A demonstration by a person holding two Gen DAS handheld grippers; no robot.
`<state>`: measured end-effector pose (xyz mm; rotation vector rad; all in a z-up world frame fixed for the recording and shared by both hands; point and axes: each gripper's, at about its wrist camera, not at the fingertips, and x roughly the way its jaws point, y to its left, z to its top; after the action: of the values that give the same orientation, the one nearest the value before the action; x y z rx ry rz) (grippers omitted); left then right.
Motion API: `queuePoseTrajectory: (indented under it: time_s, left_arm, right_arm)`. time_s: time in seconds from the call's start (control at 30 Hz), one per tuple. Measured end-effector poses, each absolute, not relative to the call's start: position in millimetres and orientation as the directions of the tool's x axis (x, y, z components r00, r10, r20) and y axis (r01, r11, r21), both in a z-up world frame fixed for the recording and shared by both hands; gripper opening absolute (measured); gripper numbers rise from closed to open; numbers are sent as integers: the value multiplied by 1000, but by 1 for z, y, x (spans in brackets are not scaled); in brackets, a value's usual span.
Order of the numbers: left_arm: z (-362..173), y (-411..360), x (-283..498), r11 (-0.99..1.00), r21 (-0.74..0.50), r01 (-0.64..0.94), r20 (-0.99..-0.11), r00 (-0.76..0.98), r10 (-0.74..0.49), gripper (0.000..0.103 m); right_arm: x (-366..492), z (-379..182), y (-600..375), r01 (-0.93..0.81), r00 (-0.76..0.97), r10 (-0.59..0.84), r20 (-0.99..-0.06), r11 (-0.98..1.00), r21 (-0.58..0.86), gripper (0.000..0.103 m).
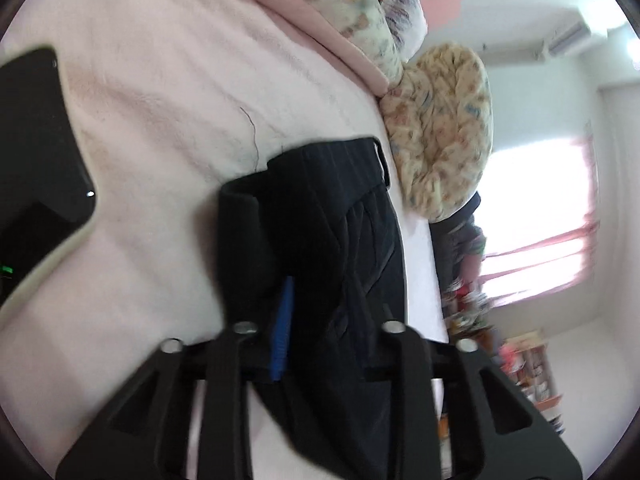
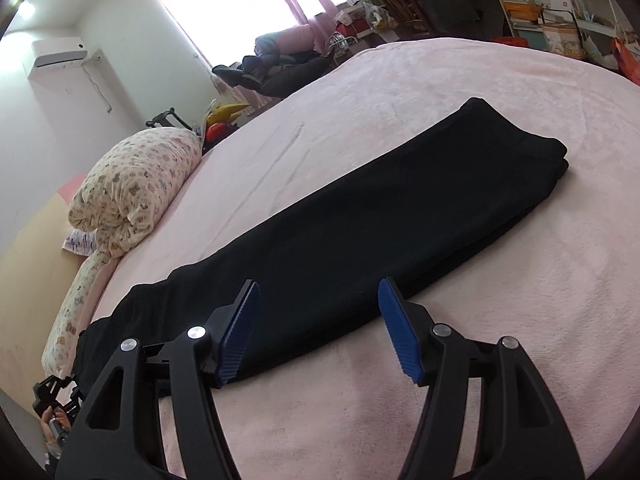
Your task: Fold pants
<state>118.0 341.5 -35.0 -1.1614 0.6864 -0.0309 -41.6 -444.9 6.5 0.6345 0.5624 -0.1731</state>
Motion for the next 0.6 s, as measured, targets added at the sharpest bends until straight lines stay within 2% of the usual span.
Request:
queuePoseTrajectory:
  time_s: [0.03,0.13,0.3,0.37,0.4,0.43,0.5,0.6]
  left_arm:
    - [-31,338,118,433,-844,-315,-485,793,-369,48]
    - [-26,330,119,452,-836,-311,-489,795,-358,59]
    - [-31,325,134,459,-829,-318,-500,789,-358,57]
    - [-33,325,138,452,-836,-313,-493,789,-366,43]
    - [-41,326,142,435,-839,-328,-500,781,-375,24]
    - [-48,329,140,412,-849,-332,-491,784,-380,17]
    - [-54,336,135,339,-887,-313,-436,809,-395,9]
    - [-41,334,123,369,-883,-288,-419,840,-346,7]
  right_arm:
    - [-41,5,-444,323,834,17,-552,795,513,64]
    - [-39,3,-443,326,830,23,-557,790,518,64]
    - [-35,0,-439,323,821,33,-570,795,513,64]
    - [-34,-1,-437,319,819,35,-573,802,506,64]
    - [-33,-1,-436,318,817,37,-575,804,503,64]
    - [-33,-1,-435,315,817,38,-576,806,500,64]
    - [-33,0,-433,303,820,42,-570,813,496,64]
    - [-34,4,-427,269,834,59,-549,825,498,64]
